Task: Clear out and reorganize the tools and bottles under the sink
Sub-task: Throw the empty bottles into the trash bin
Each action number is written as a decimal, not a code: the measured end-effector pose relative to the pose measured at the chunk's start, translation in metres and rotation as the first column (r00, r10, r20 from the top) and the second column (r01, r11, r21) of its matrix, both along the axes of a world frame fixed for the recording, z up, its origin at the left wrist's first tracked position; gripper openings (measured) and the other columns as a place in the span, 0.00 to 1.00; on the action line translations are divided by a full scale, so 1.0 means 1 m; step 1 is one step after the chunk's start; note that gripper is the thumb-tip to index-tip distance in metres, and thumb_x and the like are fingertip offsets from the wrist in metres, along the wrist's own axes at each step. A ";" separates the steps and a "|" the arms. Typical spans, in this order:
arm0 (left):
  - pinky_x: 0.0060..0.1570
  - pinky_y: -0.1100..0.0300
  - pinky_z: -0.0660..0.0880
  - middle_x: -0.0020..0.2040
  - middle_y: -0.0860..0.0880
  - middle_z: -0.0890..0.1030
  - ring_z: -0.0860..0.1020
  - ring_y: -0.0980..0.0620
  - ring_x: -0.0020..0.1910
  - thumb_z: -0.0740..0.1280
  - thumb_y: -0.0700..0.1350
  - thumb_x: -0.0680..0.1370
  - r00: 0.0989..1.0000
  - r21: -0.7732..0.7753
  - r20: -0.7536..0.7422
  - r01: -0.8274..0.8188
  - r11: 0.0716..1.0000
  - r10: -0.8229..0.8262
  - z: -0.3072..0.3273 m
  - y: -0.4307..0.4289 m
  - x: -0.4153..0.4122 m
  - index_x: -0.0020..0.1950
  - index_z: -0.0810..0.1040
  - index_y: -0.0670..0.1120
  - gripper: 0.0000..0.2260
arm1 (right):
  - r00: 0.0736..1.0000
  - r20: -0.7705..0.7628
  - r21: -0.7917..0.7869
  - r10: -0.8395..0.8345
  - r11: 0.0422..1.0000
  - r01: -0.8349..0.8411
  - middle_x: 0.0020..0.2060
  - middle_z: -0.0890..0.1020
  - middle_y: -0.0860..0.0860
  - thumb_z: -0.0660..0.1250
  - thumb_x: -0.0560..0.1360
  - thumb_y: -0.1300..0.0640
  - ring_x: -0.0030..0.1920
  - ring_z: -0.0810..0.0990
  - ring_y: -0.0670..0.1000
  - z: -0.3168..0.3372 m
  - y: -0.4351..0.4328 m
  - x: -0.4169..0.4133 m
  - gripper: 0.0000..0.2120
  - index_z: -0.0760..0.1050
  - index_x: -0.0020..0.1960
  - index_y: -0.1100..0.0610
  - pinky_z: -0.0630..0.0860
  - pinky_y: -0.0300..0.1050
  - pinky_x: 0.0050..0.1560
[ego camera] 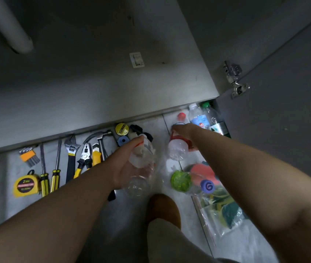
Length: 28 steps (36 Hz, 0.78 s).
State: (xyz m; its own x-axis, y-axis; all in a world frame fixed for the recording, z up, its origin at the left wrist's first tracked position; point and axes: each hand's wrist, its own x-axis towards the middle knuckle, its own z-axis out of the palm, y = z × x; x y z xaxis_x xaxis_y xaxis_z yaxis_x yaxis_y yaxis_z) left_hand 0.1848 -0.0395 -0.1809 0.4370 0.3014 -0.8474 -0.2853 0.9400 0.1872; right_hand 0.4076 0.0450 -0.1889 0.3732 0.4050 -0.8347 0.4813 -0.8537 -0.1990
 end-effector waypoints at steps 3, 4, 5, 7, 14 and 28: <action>0.42 0.50 0.82 0.46 0.36 0.85 0.85 0.40 0.39 0.75 0.59 0.72 0.995 0.012 -0.064 0.076 0.997 -0.075 0.021 0.005 0.004 0.60 0.82 0.38 0.27 | 0.991 -0.111 -0.027 -0.069 0.997 0.066 0.41 0.83 0.53 0.70 0.64 0.46 0.42 0.83 0.55 0.034 -0.005 0.005 0.15 0.78 0.47 0.52 0.80 0.47 0.52; 0.41 0.50 0.81 0.45 0.35 0.85 0.85 0.40 0.38 0.75 0.59 0.73 0.992 0.019 -0.079 0.099 0.995 -0.097 0.030 0.007 0.007 0.60 0.81 0.36 0.28 | 0.988 -0.137 -0.029 -0.069 0.997 0.066 0.41 0.83 0.53 0.70 0.64 0.46 0.43 0.83 0.55 0.047 -0.007 0.007 0.13 0.79 0.46 0.52 0.79 0.47 0.55; 0.42 0.50 0.80 0.43 0.36 0.84 0.83 0.40 0.38 0.74 0.59 0.74 0.990 0.034 -0.083 0.120 0.992 -0.117 0.041 0.008 0.009 0.59 0.80 0.37 0.27 | 0.985 -0.157 -0.024 -0.067 0.998 0.064 0.42 0.83 0.52 0.70 0.65 0.46 0.44 0.82 0.55 0.060 -0.010 0.009 0.12 0.78 0.44 0.51 0.77 0.47 0.55; 0.40 0.52 0.79 0.41 0.39 0.82 0.81 0.42 0.35 0.72 0.60 0.75 0.990 0.098 -0.063 0.134 0.986 -0.128 0.068 0.008 0.014 0.56 0.79 0.41 0.23 | 0.979 -0.197 0.007 -0.058 0.998 0.060 0.43 0.82 0.53 0.71 0.67 0.46 0.44 0.81 0.55 0.089 -0.019 0.013 0.12 0.78 0.45 0.52 0.77 0.47 0.53; 0.42 0.55 0.78 0.46 0.44 0.82 0.81 0.46 0.39 0.74 0.60 0.74 0.979 0.521 -0.200 0.148 0.841 -0.049 0.165 -0.008 0.037 0.63 0.77 0.46 0.24 | 0.962 -0.272 0.236 -0.029 0.967 0.096 0.33 0.83 0.53 0.71 0.72 0.48 0.34 0.82 0.53 0.195 -0.088 0.043 0.12 0.77 0.48 0.56 0.79 0.44 0.42; 0.37 0.51 0.84 0.49 0.43 0.82 0.82 0.50 0.35 0.76 0.47 0.68 0.895 0.751 -0.393 0.444 0.488 -0.210 0.328 -0.108 0.184 0.65 0.70 0.47 0.29 | 0.913 -0.408 0.659 0.011 0.695 0.286 0.57 0.81 0.54 0.72 0.73 0.62 0.50 0.85 0.48 0.319 -0.285 0.128 0.26 0.65 0.66 0.48 0.82 0.45 0.44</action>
